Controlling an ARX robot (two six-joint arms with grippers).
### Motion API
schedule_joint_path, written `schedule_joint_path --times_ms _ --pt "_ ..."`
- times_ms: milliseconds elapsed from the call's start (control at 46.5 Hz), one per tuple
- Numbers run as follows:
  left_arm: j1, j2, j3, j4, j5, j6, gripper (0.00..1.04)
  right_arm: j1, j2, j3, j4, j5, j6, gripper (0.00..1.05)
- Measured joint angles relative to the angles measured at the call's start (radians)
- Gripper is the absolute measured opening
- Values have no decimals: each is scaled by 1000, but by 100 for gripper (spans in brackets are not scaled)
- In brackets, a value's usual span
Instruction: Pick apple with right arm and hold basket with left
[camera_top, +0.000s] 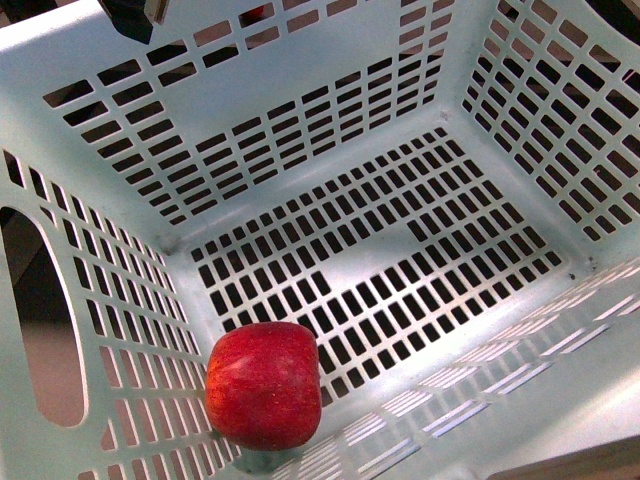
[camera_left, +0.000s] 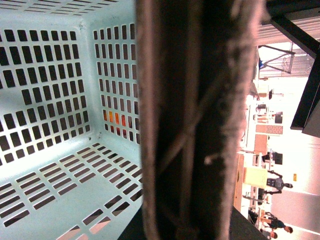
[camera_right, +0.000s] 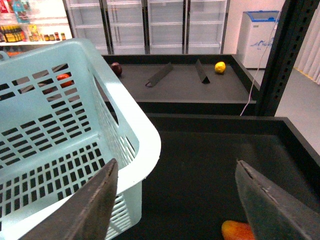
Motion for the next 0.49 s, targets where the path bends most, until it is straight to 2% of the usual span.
schedule_joint_path --times_ms 64,107,172,236,494 --pt "0 0 0 0 0 0 6 0 0 0 0 0 0 92" --pt "-6 0 10 -27 -46 5 6 0 0 0 0 0 0 97" --pt "-10 2 44 -122 -163 0 6 0 0 0 0 0 0 96" --pt "0 5 59 -142 -227 0 6 0 0 0 0 0 0 96" --pt "150 10 46 -140 -259 12 6 0 -1 0 0 0 0 96"
